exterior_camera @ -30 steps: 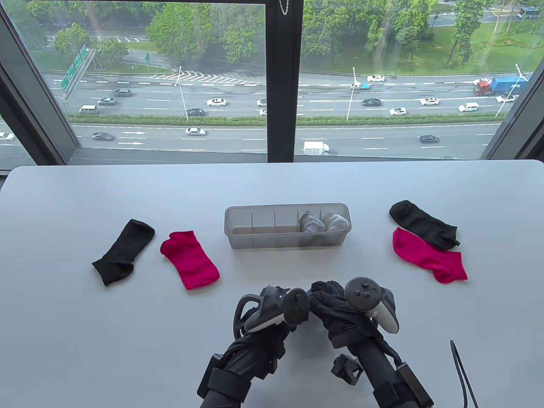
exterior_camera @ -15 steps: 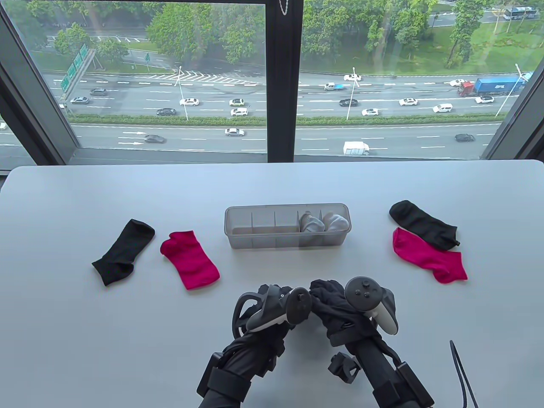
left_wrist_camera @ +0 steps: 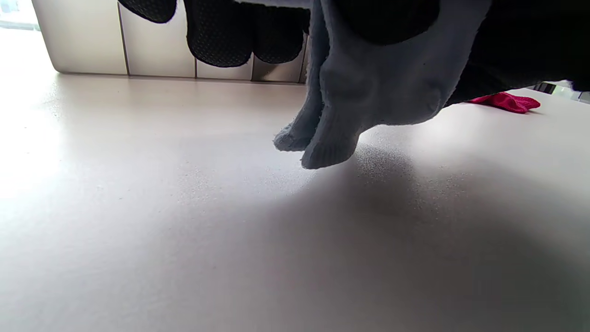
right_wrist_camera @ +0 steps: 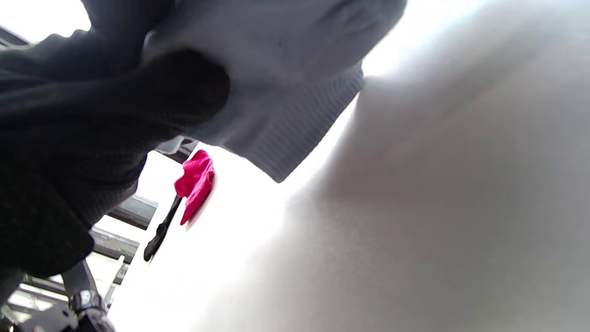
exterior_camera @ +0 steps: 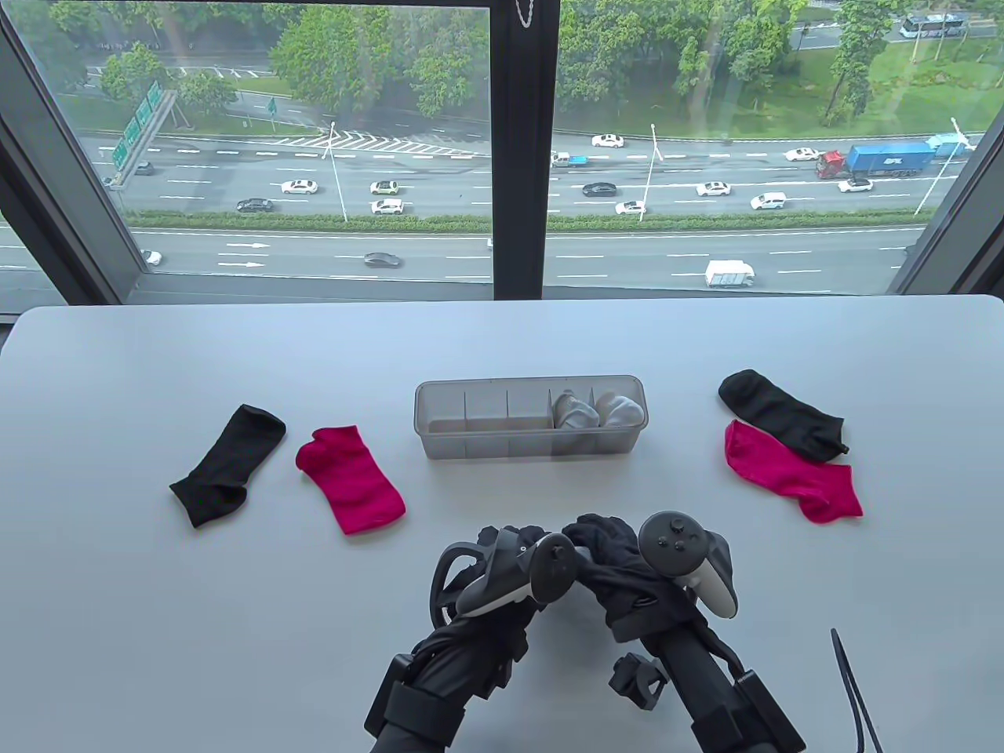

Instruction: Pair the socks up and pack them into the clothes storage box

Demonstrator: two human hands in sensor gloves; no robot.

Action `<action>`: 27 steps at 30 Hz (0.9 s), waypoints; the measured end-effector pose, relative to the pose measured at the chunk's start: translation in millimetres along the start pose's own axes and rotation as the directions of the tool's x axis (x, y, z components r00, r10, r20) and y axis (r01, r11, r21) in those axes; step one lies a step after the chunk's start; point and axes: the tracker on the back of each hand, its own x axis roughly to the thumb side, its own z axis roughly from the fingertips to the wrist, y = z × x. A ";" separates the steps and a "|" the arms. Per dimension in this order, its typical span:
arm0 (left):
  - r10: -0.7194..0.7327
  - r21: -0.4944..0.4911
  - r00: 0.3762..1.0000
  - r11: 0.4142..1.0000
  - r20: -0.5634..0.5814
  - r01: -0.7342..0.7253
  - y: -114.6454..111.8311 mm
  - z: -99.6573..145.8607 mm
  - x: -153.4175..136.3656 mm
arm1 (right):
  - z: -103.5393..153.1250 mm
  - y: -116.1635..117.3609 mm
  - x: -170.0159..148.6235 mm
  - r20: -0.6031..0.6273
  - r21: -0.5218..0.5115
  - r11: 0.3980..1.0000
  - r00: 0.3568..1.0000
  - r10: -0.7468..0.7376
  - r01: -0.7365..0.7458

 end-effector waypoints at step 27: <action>0.019 0.087 1.000 0.996 0.002 -0.019 7.7 5.0 0.7 | 1.1 -3.2 0.7 -0.008 -0.068 0.995 0.997 -0.071 0.070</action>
